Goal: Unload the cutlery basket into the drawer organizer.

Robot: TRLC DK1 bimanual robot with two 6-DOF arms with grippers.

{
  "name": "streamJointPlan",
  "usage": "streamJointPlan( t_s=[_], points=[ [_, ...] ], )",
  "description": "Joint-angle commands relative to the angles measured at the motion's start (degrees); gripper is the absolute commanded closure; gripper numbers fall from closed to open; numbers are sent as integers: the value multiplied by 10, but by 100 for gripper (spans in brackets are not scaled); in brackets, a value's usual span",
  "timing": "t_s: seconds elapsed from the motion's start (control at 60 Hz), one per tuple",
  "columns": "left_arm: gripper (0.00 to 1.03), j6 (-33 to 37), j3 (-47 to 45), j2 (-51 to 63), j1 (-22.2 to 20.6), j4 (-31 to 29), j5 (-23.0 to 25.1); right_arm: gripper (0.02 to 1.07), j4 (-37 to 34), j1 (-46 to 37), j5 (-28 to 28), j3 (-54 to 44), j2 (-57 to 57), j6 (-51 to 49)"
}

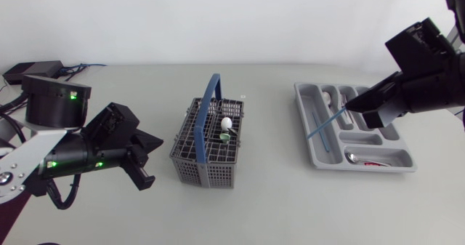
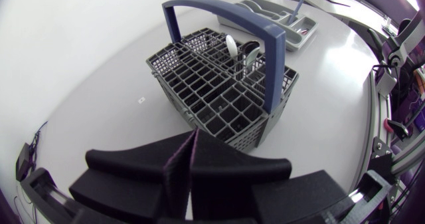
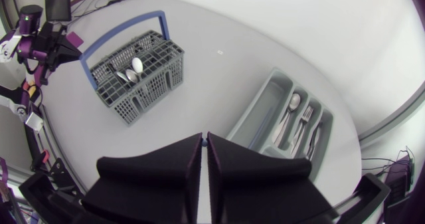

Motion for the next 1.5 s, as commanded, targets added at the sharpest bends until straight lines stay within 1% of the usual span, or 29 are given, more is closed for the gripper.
streamJointPlan(
  t_s=[0.0, 0.1, 0.233, 0.333, 0.517, 0.633, 0.75, 0.9, 1.0, 1.117, 1.133, 1.2, 1.267, 1.3, 1.367, 1.417, 1.467, 1.483],
  points=[
    [82, 15, -14, -8, -2, 3, -5, 101, -14, -26, -4, 4, 34, -26],
    [82, 20, -15, -8, -1, 4, -5, 101, -17, -52, -4, 26, 89, -30],
    [82, 27, -20, -8, 3, 6, -5, 101, -36, -61, -4, 64, 160, -35],
    [82, 37, -24, -8, 14, 7, -4, 101, -61, -68, -4, 114, 212, -36],
    [82, 45, -26, -8, 20, 8, -2, 101, -125, -91, -6, 204, 309, -57],
    [82, 50, -29, -7, 25, 12, 2, 101, -152, -107, -11, 232, 356, -75],
    [82, 56, -30, -3, 28, 14, 3, 101, -155, -120, -16, 254, 403, -77],
    [82, 56, -33, 6, 27, 22, 4, 101, -172, -130, -31, 331, 498, -68],
    [82, 55, -36, 7, 27, 23, 4, 101, -158, -137, -43, 390, 558, -48],
    [82, 56, -36, 6, 29, 23, 4, 101, -124, -141, -42, 433, 606, -21],
    [82, 56, -35, 6, 30, 23, 4, 101, -108, -143, -42, 446, 623, -12],
    [82, 55, -34, 6, 29, 23, 4, 101, -85, -147, -43, 467, 655, 1],
    [82, 54, -33, 4, 27, 23, 4, 101, -58, -149, -49, 473, 677, 15],
    [82, 52, -33, 4, 26, 23, 4, 101, -51, -152, -70, 485, 694, 24],
    [82, 51, -31, 4, 25, 22, 4, 100, -24, -153, -69, 485, 704, 41],
    [82, 51, -31, 2, 25, 22, 4, 99, -5, -152, -57, 480, 707, 52],
    [82, 50, -32, 1, 25, 22, 4, 82, 15, -151, -46, 469, 704, 63],
    [82, 50, -32, 1, 25, 21, 4, 74, 21, -150, -43, 463, 699, 64]
  ],
)
